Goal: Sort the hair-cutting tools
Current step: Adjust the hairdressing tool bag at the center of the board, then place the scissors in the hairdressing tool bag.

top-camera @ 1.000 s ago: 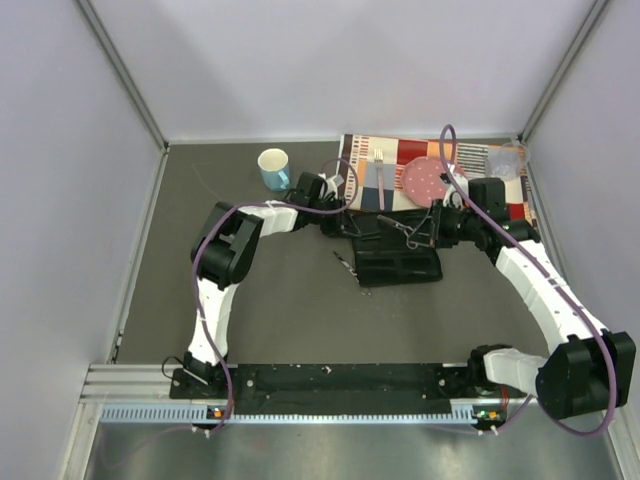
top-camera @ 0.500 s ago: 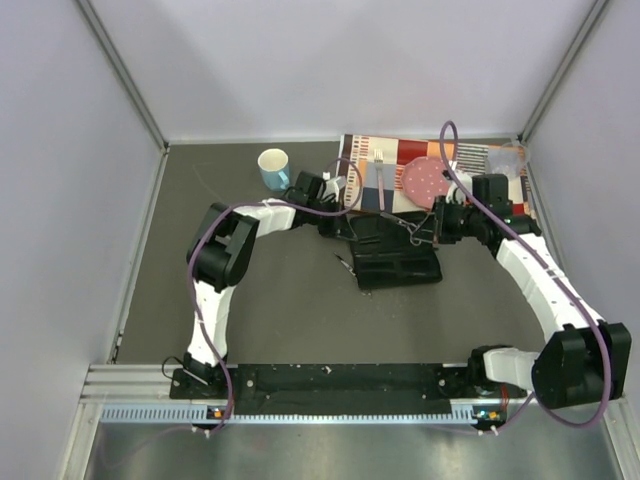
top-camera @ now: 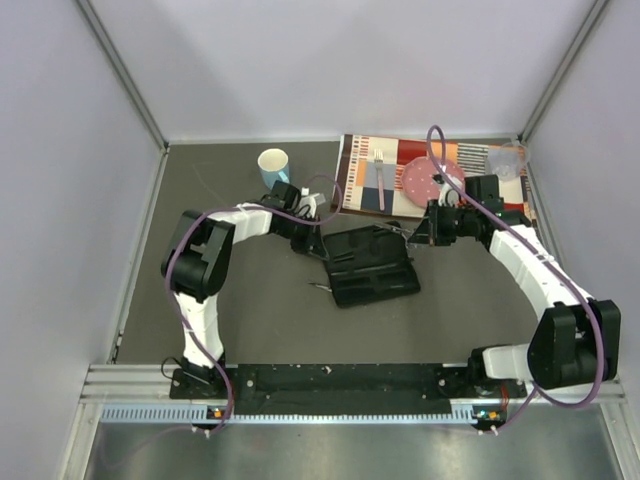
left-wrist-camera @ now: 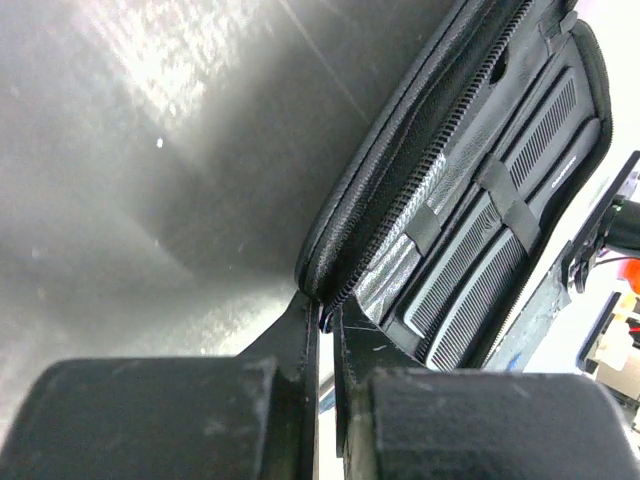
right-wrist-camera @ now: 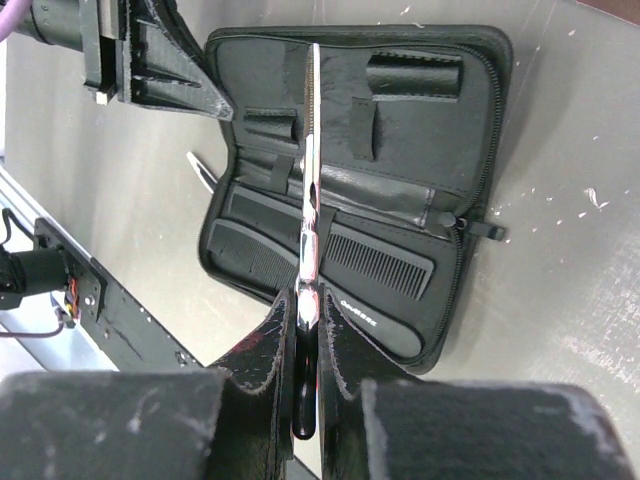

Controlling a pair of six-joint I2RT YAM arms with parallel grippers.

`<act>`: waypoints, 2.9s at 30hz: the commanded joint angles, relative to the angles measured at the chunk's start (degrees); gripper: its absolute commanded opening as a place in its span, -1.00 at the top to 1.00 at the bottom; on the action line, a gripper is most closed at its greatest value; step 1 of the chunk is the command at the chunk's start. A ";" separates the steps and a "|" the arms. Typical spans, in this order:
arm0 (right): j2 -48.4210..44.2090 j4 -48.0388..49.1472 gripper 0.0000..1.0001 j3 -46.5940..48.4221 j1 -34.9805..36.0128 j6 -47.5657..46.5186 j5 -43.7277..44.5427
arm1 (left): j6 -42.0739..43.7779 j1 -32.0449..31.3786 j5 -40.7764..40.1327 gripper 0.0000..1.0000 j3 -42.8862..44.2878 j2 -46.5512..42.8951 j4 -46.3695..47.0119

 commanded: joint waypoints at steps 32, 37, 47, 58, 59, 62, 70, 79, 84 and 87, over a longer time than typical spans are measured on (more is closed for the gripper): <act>17.78 -6.79 1.00 7.52 -4.25 -16.94 -9.27 | -0.01 5.76 -21.43 0.95 26.02 15.55 -16.61; 19.46 -6.88 1.00 6.90 -4.25 -18.09 -9.54 | 0.16 5.93 -21.70 0.87 26.82 16.00 -17.22; 23.06 -3.46 1.00 8.40 -4.25 -17.30 -8.83 | 0.52 5.85 -20.91 0.86 26.64 15.82 -17.75; 24.91 -0.82 1.00 9.36 -4.25 -16.59 -13.75 | 0.16 5.85 -18.71 0.86 26.11 15.65 -17.75; 25.34 -0.21 1.00 9.10 -4.17 -16.25 -14.10 | 0.16 5.85 -18.54 0.86 26.03 15.73 -17.75; 25.70 2.43 1.00 8.13 -4.25 -14.93 -15.68 | -0.10 5.85 -17.92 0.86 25.85 15.65 -17.75; 27.89 6.83 1.00 7.43 -4.25 -13.78 -19.73 | -0.89 5.85 -16.78 0.86 25.41 15.56 -17.66; 31.76 7.53 1.00 7.52 -4.25 -15.36 -26.85 | -0.98 5.76 -16.95 0.86 24.89 15.03 -17.49; 33.43 7.89 1.00 7.78 -4.25 -15.36 -27.73 | -0.98 5.76 -17.04 0.86 24.36 15.12 -17.58; 35.53 7.80 1.00 9.27 -4.17 -13.70 -26.34 | -0.98 5.67 -17.22 0.85 24.18 15.12 -17.49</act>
